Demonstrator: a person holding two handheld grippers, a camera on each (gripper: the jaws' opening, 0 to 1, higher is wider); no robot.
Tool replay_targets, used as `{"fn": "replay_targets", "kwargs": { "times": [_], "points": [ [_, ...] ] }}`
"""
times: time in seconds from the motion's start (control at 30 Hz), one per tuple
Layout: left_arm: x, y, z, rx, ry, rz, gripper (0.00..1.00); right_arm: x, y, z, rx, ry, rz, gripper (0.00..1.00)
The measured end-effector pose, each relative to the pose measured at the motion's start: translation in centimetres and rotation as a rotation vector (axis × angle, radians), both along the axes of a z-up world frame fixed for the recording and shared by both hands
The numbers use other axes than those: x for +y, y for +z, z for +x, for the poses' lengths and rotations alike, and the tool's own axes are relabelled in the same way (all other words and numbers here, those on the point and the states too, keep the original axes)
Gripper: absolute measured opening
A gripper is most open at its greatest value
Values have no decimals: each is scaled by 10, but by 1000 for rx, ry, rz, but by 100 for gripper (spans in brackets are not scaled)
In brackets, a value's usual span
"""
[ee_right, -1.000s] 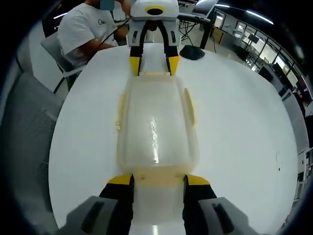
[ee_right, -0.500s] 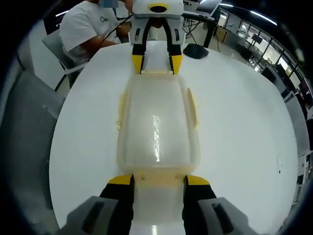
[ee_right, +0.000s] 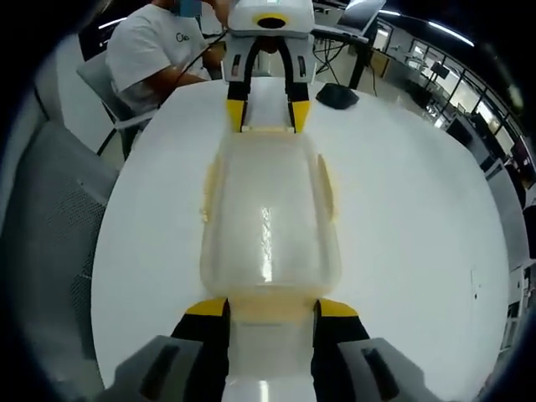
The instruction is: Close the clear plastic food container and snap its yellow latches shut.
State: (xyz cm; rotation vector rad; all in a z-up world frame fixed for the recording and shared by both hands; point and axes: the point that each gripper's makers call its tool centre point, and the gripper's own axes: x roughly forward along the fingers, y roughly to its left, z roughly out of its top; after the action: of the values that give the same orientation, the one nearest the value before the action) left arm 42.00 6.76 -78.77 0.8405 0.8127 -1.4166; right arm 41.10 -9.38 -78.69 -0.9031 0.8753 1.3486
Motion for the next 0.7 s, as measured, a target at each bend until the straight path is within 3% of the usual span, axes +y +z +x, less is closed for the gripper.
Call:
{"fn": "replay_targets", "kwargs": {
  "times": [0.1, 0.5, 0.7],
  "points": [
    [0, 9, -1, -29, 7, 21, 37, 1, 10, 0, -2, 2, 16, 36],
    [-13, 47, -18, 2, 33, 1, 37, -15, 45, -13, -8, 21, 55, 36],
    [-30, 66, -21, 1, 22, -5, 37, -30, 62, -18, -16, 19, 70, 36]
  ]
}}
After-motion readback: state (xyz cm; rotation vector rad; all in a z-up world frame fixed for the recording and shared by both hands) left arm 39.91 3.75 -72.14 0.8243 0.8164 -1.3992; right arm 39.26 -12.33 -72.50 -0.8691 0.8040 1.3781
